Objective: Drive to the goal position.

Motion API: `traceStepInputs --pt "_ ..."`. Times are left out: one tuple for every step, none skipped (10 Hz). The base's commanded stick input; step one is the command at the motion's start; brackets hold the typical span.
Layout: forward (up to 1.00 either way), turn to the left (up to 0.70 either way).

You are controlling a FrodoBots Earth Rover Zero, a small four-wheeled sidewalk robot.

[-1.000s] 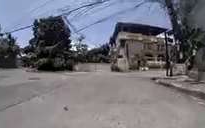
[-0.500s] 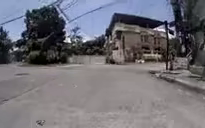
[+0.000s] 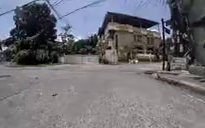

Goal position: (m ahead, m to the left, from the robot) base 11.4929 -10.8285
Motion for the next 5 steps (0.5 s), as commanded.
traceStepInputs --pt "1.0 -0.11" --pt "1.0 -0.18" --pt "1.0 -0.24" --pt "1.0 -0.31" --pt "1.0 -0.36"
